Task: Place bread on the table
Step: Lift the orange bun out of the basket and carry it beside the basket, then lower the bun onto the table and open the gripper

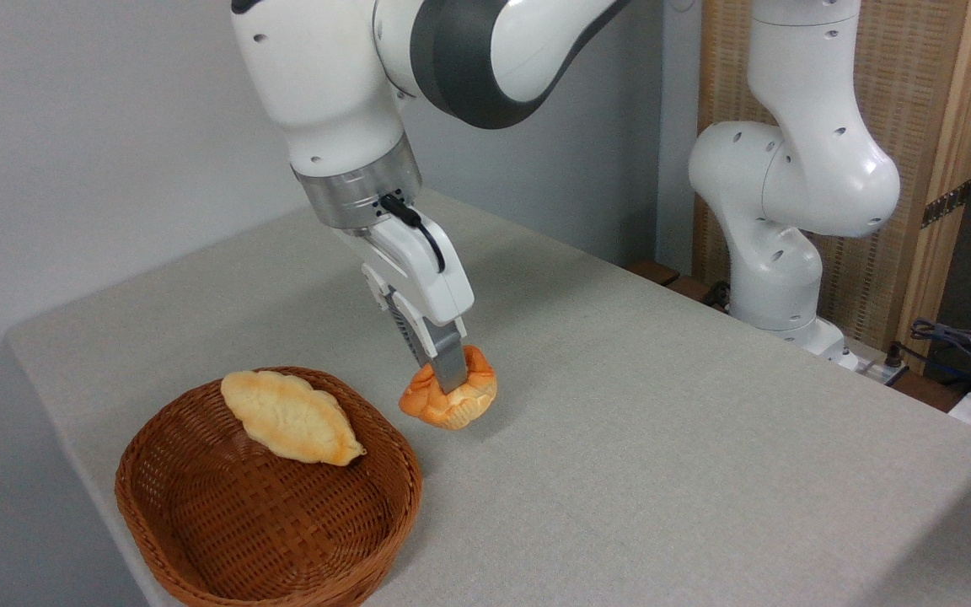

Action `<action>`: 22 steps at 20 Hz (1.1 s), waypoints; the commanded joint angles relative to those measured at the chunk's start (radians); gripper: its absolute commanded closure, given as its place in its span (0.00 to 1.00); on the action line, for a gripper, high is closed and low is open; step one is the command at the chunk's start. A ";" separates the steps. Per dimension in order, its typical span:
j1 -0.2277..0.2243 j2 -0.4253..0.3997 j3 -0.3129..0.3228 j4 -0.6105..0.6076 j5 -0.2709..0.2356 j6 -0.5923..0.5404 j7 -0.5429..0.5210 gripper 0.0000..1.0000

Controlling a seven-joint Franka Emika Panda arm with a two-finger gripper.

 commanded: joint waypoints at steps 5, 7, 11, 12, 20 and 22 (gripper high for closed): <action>-0.013 -0.031 0.009 -0.042 -0.021 -0.006 0.018 0.00; -0.013 -0.030 0.008 -0.043 -0.021 -0.006 0.018 0.00; -0.013 -0.030 0.007 -0.043 -0.021 -0.005 0.018 0.00; -0.013 -0.030 0.006 -0.043 -0.021 -0.005 0.018 0.00; -0.011 -0.045 0.014 -0.032 -0.018 0.142 0.012 0.00; -0.008 -0.049 0.015 -0.032 -0.015 0.185 0.012 0.00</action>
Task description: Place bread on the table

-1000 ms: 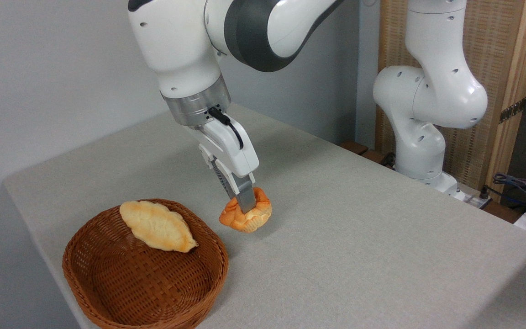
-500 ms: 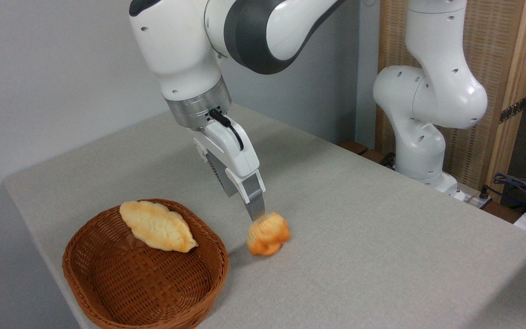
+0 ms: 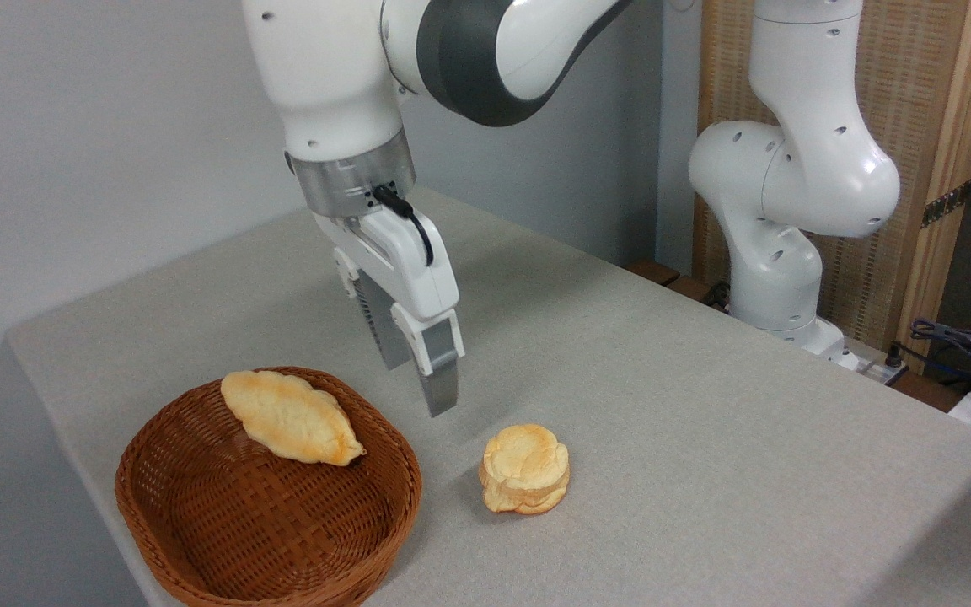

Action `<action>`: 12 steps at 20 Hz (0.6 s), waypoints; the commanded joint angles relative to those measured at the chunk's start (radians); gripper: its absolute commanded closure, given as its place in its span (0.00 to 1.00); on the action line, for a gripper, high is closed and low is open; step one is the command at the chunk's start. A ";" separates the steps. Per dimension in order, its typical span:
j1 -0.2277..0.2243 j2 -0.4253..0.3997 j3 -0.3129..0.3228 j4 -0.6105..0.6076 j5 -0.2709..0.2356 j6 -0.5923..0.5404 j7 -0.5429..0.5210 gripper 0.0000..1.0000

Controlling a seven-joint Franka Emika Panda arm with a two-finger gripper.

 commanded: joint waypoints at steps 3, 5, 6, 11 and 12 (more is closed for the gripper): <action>-0.001 -0.026 0.015 -0.008 -0.017 0.135 0.003 0.00; 0.000 -0.026 0.017 -0.006 -0.020 0.143 0.000 0.00; 0.000 -0.026 0.033 -0.006 -0.023 0.143 -0.006 0.00; 0.000 -0.028 0.044 -0.002 -0.064 0.143 -0.043 0.00; 0.000 -0.028 0.044 -0.002 -0.064 0.145 -0.059 0.00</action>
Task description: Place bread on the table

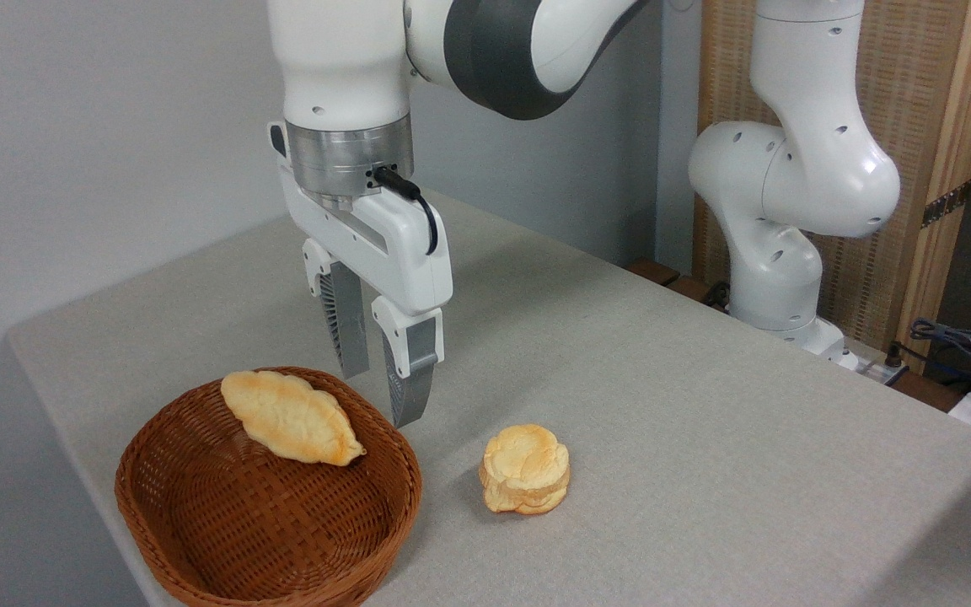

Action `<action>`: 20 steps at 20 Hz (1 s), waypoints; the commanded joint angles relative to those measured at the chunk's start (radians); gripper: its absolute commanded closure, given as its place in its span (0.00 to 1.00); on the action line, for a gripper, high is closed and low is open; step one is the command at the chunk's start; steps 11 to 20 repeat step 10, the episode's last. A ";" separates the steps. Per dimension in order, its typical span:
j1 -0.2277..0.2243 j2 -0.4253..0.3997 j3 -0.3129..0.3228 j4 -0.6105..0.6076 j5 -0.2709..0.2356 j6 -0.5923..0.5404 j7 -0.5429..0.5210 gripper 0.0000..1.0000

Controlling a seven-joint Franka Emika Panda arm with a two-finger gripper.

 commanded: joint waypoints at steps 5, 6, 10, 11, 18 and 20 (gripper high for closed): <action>-0.007 -0.012 0.006 -0.003 -0.022 0.022 -0.067 0.00; -0.007 -0.011 0.005 -0.003 -0.020 0.025 -0.067 0.00; -0.007 -0.009 0.003 -0.003 -0.022 0.025 -0.064 0.00; -0.007 -0.009 0.003 -0.003 -0.022 0.025 -0.064 0.00; -0.007 -0.009 0.003 -0.003 -0.022 0.025 -0.064 0.00; -0.007 -0.009 0.003 -0.003 -0.022 0.025 -0.064 0.00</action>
